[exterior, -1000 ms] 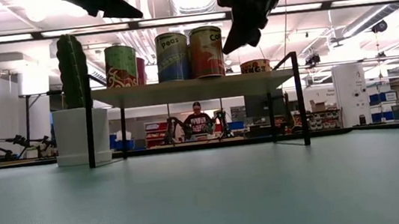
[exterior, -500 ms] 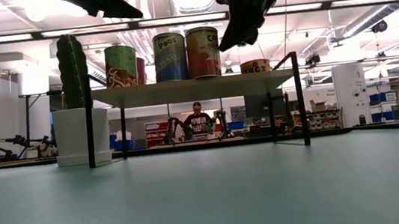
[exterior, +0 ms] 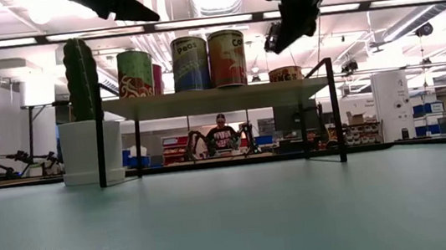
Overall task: Pick and place cans onto a shelf
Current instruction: Adjust the canned goods on the shelf
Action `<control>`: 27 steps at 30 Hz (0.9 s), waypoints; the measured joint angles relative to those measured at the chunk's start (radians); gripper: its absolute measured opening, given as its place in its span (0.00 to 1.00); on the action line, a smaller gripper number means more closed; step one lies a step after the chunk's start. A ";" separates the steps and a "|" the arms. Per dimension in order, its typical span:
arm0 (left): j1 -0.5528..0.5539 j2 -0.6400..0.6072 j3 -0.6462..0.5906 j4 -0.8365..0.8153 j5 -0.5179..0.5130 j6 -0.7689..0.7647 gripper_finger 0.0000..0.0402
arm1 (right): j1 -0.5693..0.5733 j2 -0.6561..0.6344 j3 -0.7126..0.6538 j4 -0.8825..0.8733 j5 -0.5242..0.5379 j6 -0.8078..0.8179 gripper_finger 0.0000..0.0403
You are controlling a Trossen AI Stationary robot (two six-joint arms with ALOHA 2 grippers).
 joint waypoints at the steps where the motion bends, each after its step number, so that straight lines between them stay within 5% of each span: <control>1: 0.000 0.000 0.000 0.000 0.000 0.000 0.00 | -0.001 0.002 0.000 -0.016 0.027 0.000 0.02; 6: 0.000 0.000 0.000 0.000 0.000 0.000 0.00 | -0.014 0.032 -0.007 -0.052 0.095 -0.002 0.02; 27: 0.000 0.000 0.000 -0.001 0.000 0.000 0.00 | -0.022 0.057 -0.013 0.006 0.037 -0.032 0.02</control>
